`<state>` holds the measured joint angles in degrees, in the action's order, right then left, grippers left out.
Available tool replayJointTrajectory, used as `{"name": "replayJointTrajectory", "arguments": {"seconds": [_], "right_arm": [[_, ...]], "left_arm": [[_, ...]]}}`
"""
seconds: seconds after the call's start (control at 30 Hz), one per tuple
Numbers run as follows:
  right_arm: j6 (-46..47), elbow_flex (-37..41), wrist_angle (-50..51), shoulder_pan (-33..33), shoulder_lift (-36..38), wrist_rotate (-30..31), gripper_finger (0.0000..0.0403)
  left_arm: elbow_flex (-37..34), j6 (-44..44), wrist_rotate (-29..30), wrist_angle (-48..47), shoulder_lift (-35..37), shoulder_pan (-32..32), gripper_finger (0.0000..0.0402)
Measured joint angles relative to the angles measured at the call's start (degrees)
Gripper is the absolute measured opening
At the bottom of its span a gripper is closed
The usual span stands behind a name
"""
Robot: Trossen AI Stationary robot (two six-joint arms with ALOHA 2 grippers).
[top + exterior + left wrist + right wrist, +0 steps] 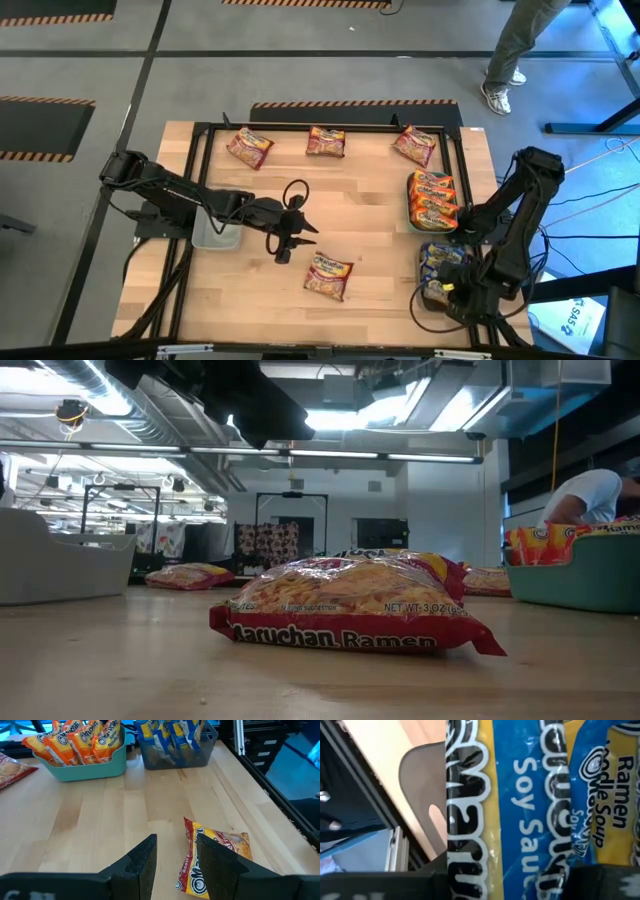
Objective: Sort Maruchan noodles
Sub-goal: Put the blue noodle pack into the black bin
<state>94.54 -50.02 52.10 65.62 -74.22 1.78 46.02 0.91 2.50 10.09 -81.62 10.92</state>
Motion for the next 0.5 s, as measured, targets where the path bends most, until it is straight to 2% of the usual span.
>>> {"name": "replayJointTrajectory", "arguments": {"seconds": [0.27,0.5], "right_arm": [[3.66,2.66,-0.48,-0.02,-1.37,-0.81,0.0131],[5.97,2.88,-0.03,-0.02,-1.41,-0.96,0.0213]], "left_arm": [[0.02,0.00,0.00,0.00,0.00,0.00,0.0134],[0.02,-0.02,0.00,0.00,0.00,0.00,0.0134]]}}
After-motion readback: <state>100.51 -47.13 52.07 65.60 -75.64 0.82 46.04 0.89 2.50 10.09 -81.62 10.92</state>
